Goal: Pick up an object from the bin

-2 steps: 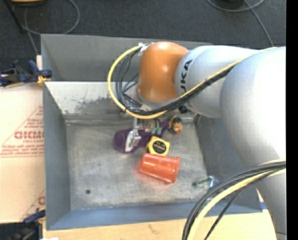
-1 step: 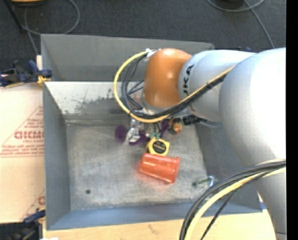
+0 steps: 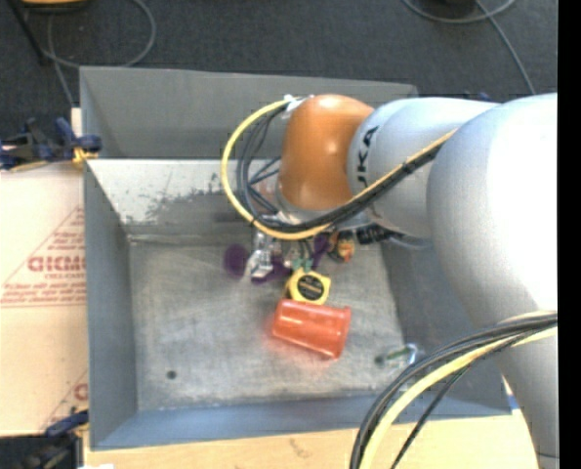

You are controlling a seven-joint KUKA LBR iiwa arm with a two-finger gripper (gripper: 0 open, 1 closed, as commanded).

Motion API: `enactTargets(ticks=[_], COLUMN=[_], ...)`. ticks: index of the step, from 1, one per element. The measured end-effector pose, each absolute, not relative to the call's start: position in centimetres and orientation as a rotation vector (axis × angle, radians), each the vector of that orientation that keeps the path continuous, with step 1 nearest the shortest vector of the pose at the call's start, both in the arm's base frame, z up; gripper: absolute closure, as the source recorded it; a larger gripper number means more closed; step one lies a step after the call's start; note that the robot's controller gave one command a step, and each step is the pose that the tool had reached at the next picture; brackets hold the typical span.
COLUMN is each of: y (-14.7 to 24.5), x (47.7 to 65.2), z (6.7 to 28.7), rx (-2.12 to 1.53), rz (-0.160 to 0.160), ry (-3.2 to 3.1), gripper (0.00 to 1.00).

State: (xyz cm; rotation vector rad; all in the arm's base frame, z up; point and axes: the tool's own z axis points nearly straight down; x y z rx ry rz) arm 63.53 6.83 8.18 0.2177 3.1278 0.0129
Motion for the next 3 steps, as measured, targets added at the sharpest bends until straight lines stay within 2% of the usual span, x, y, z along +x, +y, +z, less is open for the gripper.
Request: enactTargets(ticks=[1, 2, 3], y=[6.6, 6.8, 5.1], x=[63.2, 63.6, 64.1], z=[12.1, 16.9, 21.9], rx=[0.197, 0.193, 0.798], rz=[0.002, 0.004, -0.001], ry=[3.137, 3.128, 3.034], gripper=[1.0, 1.0, 1.0])
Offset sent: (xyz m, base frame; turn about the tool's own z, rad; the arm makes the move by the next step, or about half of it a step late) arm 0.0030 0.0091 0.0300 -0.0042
